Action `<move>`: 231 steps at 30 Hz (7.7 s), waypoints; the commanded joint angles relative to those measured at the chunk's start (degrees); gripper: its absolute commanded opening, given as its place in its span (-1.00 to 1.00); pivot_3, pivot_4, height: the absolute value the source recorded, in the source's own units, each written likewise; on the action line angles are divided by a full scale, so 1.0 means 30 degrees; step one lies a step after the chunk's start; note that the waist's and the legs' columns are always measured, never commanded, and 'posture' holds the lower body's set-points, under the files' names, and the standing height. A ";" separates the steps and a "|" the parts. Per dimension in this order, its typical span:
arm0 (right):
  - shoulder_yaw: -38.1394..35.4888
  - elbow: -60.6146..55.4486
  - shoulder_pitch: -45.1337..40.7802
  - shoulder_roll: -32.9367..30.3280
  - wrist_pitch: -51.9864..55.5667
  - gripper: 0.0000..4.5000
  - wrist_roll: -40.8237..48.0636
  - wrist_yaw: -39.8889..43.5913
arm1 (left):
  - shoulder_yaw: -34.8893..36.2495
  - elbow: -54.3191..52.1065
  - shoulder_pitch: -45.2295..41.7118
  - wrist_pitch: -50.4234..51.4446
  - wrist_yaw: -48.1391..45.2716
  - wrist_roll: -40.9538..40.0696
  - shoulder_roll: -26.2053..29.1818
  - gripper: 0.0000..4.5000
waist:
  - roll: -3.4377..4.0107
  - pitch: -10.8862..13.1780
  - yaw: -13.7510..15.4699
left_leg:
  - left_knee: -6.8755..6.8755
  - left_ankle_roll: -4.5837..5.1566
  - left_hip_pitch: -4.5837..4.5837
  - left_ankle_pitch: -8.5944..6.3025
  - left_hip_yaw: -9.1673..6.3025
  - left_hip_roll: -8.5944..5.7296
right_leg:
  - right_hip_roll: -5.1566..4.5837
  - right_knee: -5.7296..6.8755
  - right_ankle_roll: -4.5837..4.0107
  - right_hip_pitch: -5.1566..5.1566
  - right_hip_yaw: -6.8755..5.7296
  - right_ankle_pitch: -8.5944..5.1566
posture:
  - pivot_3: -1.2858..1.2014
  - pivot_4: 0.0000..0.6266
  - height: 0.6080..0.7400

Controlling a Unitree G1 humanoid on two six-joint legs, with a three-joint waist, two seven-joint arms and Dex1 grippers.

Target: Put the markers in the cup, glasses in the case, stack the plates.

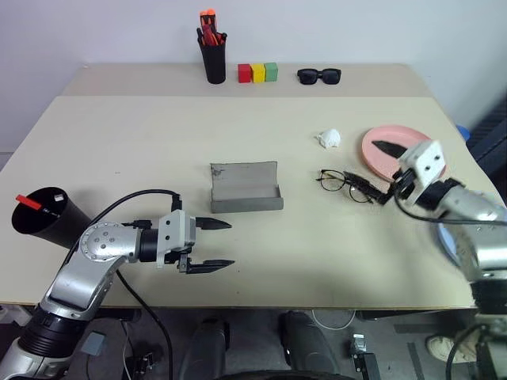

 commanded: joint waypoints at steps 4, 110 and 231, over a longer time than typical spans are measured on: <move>0.1076 0.5425 -0.3898 -0.0434 -0.0156 0.99 -0.1190 0.5000 | 0.0257 -0.0461 -0.0014 -0.0209 0.0031 0.0024 0.0042 0.57 | 0.0004 0.0002 0.0051 | -0.0022 0.0004 -0.0010 -0.0002 0.0006 0.0001 | -0.0003 -0.0002 0.0010 -0.0023 -0.0003 0.0004 | 0.03 -0.52 1.00; 0.3918 0.6108 -0.9232 0.8993 0.1588 -0.99 -0.3466 0.7809 | 0.7515 -0.9370 1.0745 0.6291 0.9048 -0.6016 -0.2725 0.57 | 0.0108 0.0067 -0.0415 | -0.0006 0.0017 -0.0028 -0.0012 0.0011 -0.0007 | -0.0022 0.0042 0.0054 -0.0063 -0.0010 0.0033 | 0.03 -0.52 1.00; -0.1928 -0.9060 0.4947 0.4077 0.6466 1.00 0.0915 -0.0738 | -0.4595 1.7303 -1.6283 0.1252 -0.8843 0.6109 -0.3105 -0.99 | 0.0082 0.0084 -0.0014 | 0.0060 0.0014 -0.0342 -0.0004 -0.0064 -0.0013 | 0.0021 0.0127 0.0093 -0.0346 -0.0039 0.0051 | 0.03 -0.52 1.00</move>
